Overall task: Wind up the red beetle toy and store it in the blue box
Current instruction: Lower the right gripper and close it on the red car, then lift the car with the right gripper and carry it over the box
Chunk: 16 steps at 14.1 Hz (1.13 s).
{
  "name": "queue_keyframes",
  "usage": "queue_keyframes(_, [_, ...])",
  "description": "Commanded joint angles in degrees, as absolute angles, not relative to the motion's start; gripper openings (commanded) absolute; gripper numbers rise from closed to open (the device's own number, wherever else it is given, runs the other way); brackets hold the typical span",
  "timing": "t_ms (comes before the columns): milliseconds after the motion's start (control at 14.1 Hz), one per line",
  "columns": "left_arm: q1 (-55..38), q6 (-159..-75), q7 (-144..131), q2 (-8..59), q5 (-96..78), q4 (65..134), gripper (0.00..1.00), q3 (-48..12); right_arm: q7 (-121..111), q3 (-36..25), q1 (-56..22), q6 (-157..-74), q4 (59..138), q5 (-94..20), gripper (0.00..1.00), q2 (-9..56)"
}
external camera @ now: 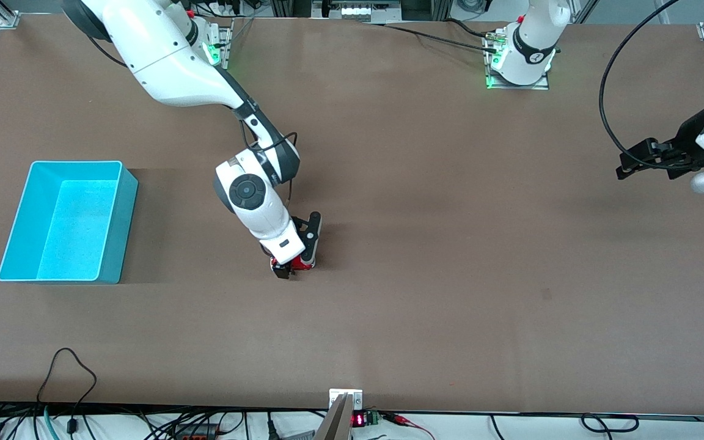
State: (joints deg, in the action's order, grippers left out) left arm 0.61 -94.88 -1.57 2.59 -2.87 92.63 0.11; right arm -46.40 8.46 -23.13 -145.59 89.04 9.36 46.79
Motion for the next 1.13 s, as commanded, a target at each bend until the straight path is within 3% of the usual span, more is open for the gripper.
queue_keyframes(0, [1.2, -95.0, -0.5, 1.8, -2.8, 93.3, 1.00, -0.7, -47.1, 7.6, -23.9, -146.2, 87.5, 11.3, 0.73, 48.1])
queue_keyframes(142, [1.2, -95.1, -0.5, 2.3, -2.8, 93.3, 1.00, -0.6, -46.8, 7.6, -23.9, -146.2, 87.5, 12.7, 0.29, 48.0])
queue_keyframes(283, [1.1, -95.1, -0.5, 2.7, -2.7, 93.2, 1.00, -0.6, -46.6, 7.6, -23.9, -146.1, 87.5, 12.7, 0.03, 48.0])
queue_keyframes(354, [0.9, -95.0, -0.5, 2.8, -2.7, 93.2, 1.00, -0.7, -46.4, 7.6, -23.9, -146.2, 87.4, 12.7, 0.00, 48.0])
queue_keyframes(1062, [1.0, -94.9, -0.2, 2.8, -2.2, 92.7, 1.00, -0.8, -46.3, 7.6, -24.0, -145.3, 87.3, 12.1, 0.00, 46.7])
